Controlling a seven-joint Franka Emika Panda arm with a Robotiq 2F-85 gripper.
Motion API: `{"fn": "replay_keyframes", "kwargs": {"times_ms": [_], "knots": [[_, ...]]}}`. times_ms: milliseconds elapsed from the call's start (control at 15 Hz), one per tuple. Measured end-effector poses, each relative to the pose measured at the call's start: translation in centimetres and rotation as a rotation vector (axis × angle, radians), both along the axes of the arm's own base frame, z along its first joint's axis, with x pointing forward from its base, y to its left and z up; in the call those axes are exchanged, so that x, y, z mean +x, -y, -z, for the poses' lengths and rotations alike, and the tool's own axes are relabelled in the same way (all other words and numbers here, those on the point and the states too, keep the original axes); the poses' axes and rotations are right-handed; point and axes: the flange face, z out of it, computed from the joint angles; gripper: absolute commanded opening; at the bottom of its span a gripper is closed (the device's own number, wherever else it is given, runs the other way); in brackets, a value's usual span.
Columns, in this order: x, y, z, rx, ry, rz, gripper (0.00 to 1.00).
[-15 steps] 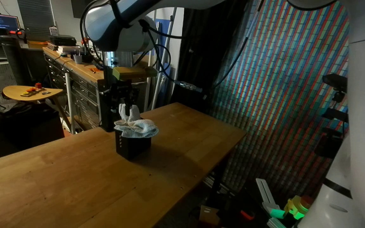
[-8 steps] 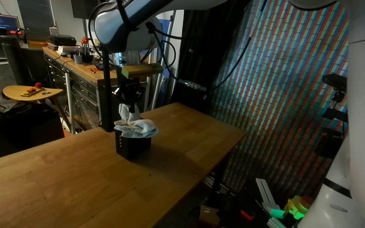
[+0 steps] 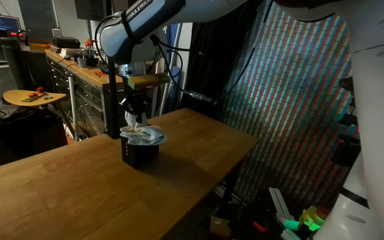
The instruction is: Pick up the white towel from the table and put in the black object.
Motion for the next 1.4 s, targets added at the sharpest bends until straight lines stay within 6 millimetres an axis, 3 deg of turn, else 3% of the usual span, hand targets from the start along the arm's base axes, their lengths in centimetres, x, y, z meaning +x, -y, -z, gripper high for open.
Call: {"fn": "replay_keyframes", "kwargs": {"times_ms": [600,1000,1200,1400], "knots": [[1.4,-0.3,7.6,0.054,-0.024,0.029,0.0],[0.8,-4.4,13.1,0.206,-0.066,0.059,0.0],[0.6,-5.9,13.6,0.273,-0.063,0.081,0.0],[0.4,-5.9,13.8,0.311,-0.061,0.107,0.0]]}}
